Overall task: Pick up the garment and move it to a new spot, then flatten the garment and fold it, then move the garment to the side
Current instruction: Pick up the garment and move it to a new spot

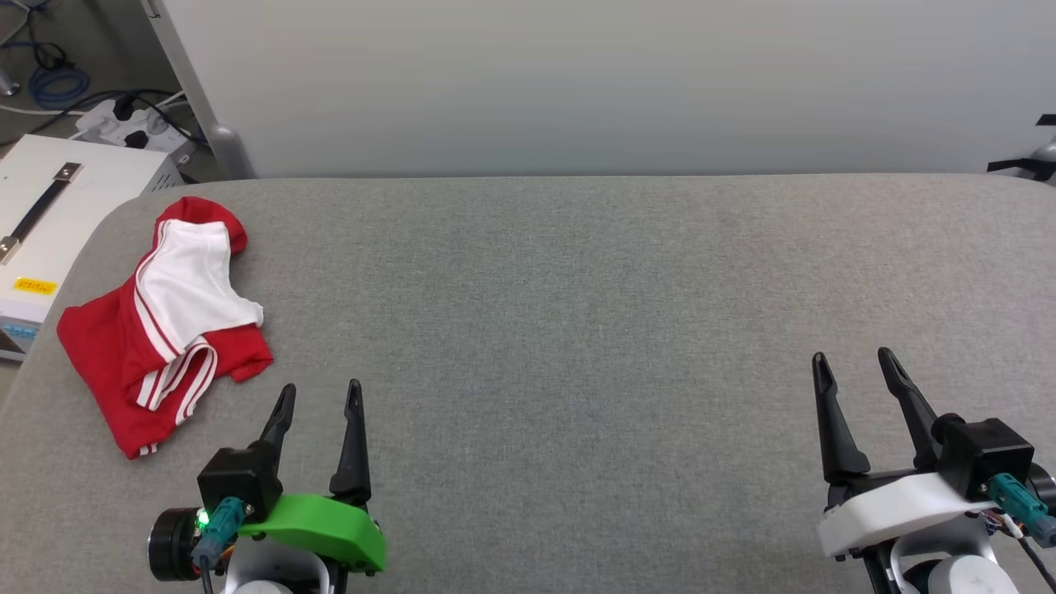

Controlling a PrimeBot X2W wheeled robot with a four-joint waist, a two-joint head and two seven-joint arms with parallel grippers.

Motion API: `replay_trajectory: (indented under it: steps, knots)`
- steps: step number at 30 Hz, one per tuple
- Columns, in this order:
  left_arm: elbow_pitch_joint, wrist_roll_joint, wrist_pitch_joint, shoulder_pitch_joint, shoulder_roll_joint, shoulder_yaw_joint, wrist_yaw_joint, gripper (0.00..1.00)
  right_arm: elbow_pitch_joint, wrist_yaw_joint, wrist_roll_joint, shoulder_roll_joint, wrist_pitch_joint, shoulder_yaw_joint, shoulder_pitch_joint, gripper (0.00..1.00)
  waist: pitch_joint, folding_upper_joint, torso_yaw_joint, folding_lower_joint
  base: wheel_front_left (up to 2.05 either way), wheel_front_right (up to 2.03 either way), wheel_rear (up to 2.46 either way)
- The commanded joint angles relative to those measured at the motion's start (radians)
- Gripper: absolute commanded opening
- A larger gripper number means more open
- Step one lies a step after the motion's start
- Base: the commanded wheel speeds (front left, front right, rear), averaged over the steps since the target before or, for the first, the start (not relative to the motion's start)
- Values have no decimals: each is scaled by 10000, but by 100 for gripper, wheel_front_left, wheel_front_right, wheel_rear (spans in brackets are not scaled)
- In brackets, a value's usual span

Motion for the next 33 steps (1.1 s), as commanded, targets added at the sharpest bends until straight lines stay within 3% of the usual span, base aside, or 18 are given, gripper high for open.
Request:
replay_trajectory:
  steps: [1, 33]
  knots:
    - [39, -62, -102, 3, -31, 26, -45, 100, 8, -5, 73, 11, -136, 41, 177, 100, 11, -1, 120, 0, 0, 0, 0]
    - [215, -633, -763, 55, -42, 65, -155, 100, 70, -7, 253, 15, -787, 940, 303, 100, 49, -1, 3919, 0, 0, 0, 0]
